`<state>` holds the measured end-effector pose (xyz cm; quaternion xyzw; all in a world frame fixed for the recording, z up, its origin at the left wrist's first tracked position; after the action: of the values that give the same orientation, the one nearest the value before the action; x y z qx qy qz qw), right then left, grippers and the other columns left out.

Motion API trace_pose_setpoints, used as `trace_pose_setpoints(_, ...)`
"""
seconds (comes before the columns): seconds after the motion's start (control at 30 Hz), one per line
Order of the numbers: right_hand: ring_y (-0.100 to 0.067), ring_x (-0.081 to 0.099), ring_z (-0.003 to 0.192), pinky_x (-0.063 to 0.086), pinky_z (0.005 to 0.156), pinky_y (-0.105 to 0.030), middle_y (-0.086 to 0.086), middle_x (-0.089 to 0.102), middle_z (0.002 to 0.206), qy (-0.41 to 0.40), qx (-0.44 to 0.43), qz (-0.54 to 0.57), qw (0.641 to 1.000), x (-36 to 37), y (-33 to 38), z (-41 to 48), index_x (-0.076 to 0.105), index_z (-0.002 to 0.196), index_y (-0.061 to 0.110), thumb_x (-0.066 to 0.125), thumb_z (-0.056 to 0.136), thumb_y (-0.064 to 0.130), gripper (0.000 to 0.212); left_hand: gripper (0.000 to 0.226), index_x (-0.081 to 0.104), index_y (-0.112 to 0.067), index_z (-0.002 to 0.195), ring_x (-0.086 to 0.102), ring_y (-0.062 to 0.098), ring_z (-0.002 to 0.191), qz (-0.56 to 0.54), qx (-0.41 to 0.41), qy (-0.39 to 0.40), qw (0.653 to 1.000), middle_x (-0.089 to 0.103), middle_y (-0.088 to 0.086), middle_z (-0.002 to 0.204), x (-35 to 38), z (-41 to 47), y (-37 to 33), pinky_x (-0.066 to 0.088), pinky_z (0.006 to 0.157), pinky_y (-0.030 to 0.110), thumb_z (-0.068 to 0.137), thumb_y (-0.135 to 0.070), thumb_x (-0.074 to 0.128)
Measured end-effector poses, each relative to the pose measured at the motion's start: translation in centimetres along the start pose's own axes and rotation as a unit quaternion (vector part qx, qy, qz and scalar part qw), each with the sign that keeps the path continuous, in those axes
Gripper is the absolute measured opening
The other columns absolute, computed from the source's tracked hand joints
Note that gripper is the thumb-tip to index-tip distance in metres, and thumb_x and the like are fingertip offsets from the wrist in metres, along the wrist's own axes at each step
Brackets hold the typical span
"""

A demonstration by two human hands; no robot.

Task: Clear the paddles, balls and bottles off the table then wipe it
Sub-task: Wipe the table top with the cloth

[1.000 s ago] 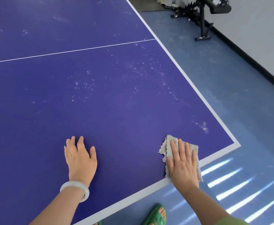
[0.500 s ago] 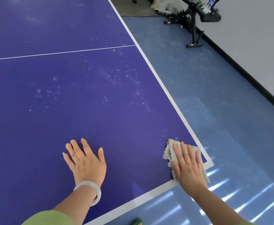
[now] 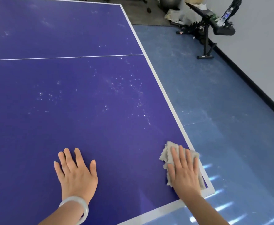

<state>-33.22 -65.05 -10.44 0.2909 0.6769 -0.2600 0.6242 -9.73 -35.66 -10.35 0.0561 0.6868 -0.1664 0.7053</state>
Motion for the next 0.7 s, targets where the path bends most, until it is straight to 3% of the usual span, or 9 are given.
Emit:
trace_pose_setpoints(0.1, -0.024, 0.008, 0.149, 0.010, 0.118, -0.051, -0.001, 0.007, 0.164, 0.029, 0.155, 0.058, 0.986, 0.0, -4.0, 4.3, 0.002, 0.155, 0.034, 0.012, 0.100, 0.050, 0.058, 0.077, 0.035, 0.003, 0.146, 0.017, 0.044, 0.146, 0.009, -0.001, 0.004, 1.000, 0.028, 0.031, 0.152, 0.1, 0.1, 0.0, 0.013, 0.119, 0.058, 0.094, -0.051, 0.019)
trace_pose_setpoints(0.2, -0.027, -0.003, 0.150, -0.002, 0.119, -0.053, -0.003, -0.006, 0.164, 0.035, 0.182, 0.061, 0.981, -0.3, -0.7, 7.0, -0.004, 0.155, 0.032, 0.013, 0.102, 0.047, 0.058, 0.077, 0.034, 0.003, 0.147, 0.016, 0.044, 0.146, 0.019, -0.003, 0.008, 1.000, 0.027, 0.030, 0.153, 0.2, 0.0, 0.0, 0.014, 0.118, 0.059, 0.094, -0.052, 0.018)
trace_pose_setpoints(0.27, -0.029, -0.006, 0.149, -0.006, 0.117, -0.054, -0.005, -0.008, 0.164, 0.043, 0.104, 0.039, 0.993, -0.1, 3.8, 8.4, -0.002, 0.156, 0.032, 0.013, 0.100, 0.045, 0.059, 0.077, 0.034, 0.003, 0.147, 0.017, 0.044, 0.146, 0.021, -0.003, 0.008, 1.000, 0.028, 0.030, 0.153, 0.2, 0.1, -0.1, 0.015, 0.118, 0.059, 0.094, -0.052, 0.019)
trace_pose_setpoints(0.37, -0.030, -0.010, 0.149, -0.006, 0.116, -0.055, -0.008, -0.006, 0.164, 0.046, -0.101, 0.001, 0.994, 0.4, 11.8, 6.7, 0.005, 0.156, 0.026, 0.013, 0.097, 0.045, 0.063, 0.077, 0.035, 0.003, 0.146, 0.018, 0.044, 0.145, 0.018, 0.000, 0.002, 1.000, 0.029, 0.031, 0.152, 0.1, 0.0, 0.0, 0.015, 0.118, 0.059, 0.094, -0.051, 0.020)
trace_pose_setpoints(0.47, -0.028, 0.001, 0.151, 0.002, 0.116, -0.052, -0.001, 0.005, 0.164, 0.049, -0.185, 0.004, 0.981, 0.1, 11.4, 5.2, 0.009, 0.156, 0.028, 0.013, 0.101, 0.048, 0.059, 0.077, 0.036, 0.003, 0.146, 0.018, 0.045, 0.145, 0.016, 0.002, -0.005, 1.000, 0.029, 0.032, 0.151, 0.0, 0.0, -0.1, 0.014, 0.118, 0.060, 0.093, -0.051, 0.020)
trace_pose_setpoints(0.53, -0.028, 0.001, 0.151, 0.003, 0.115, -0.057, 0.001, 0.003, 0.164, 0.048, -0.132, -0.029, 0.990, 0.4, 6.3, 6.6, 0.015, 0.155, 0.032, 0.017, 0.098, 0.049, 0.059, 0.077, 0.036, 0.003, 0.146, 0.018, 0.045, 0.145, 0.017, -0.003, -0.003, 1.000, 0.028, 0.031, 0.152, 0.1, 0.1, 0.1, 0.014, 0.118, 0.059, 0.093, -0.051, 0.021)
trace_pose_setpoints(0.57, -0.028, 0.003, 0.150, 0.006, 0.114, -0.061, 0.000, 0.004, 0.164, 0.044, -0.064, -0.031, 0.996, 0.1, 3.0, 7.7, 0.018, 0.154, 0.033, 0.019, 0.096, 0.048, 0.060, 0.076, 0.035, 0.002, 0.146, 0.018, 0.044, 0.145, 0.017, -0.004, 0.000, 1.000, 0.028, 0.031, 0.152, 0.1, 0.0, 0.1, 0.013, 0.119, 0.059, 0.093, -0.051, 0.021)
trace_pose_setpoints(0.63, -0.026, 0.008, 0.149, 0.011, 0.114, -0.064, 0.002, 0.004, 0.163, 0.048, 0.067, 0.015, 0.996, -0.5, -1.8, 9.1, 0.008, 0.154, 0.036, 0.014, 0.096, 0.049, 0.060, 0.076, 0.034, 0.002, 0.147, 0.018, 0.044, 0.145, 0.022, -0.003, 0.008, 1.000, 0.028, 0.031, 0.152, 0.1, 0.0, 0.0, 0.012, 0.119, 0.058, 0.094, -0.051, 0.020)
trace_pose_setpoints(0.7, -0.024, 0.006, 0.148, 0.012, 0.115, -0.063, 0.006, -0.001, 0.163, 0.059, 0.102, 0.040, 0.992, -0.4, -2.2, 8.8, -0.004, 0.153, 0.039, 0.011, 0.097, 0.051, 0.059, 0.077, 0.034, 0.002, 0.147, 0.019, 0.044, 0.145, 0.028, -0.001, 0.014, 1.000, 0.028, 0.031, 0.152, 0.2, 0.0, 0.0, 0.013, 0.119, 0.058, 0.094, -0.052, 0.018)
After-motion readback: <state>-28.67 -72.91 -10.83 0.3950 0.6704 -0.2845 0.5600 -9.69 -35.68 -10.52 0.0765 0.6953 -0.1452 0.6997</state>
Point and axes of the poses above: each hand's wrist, its own z-axis towards the middle knuckle, its own x-axis out of the palm, y = z × x, the point moved 9 cm from there along z, towards the middle knuckle
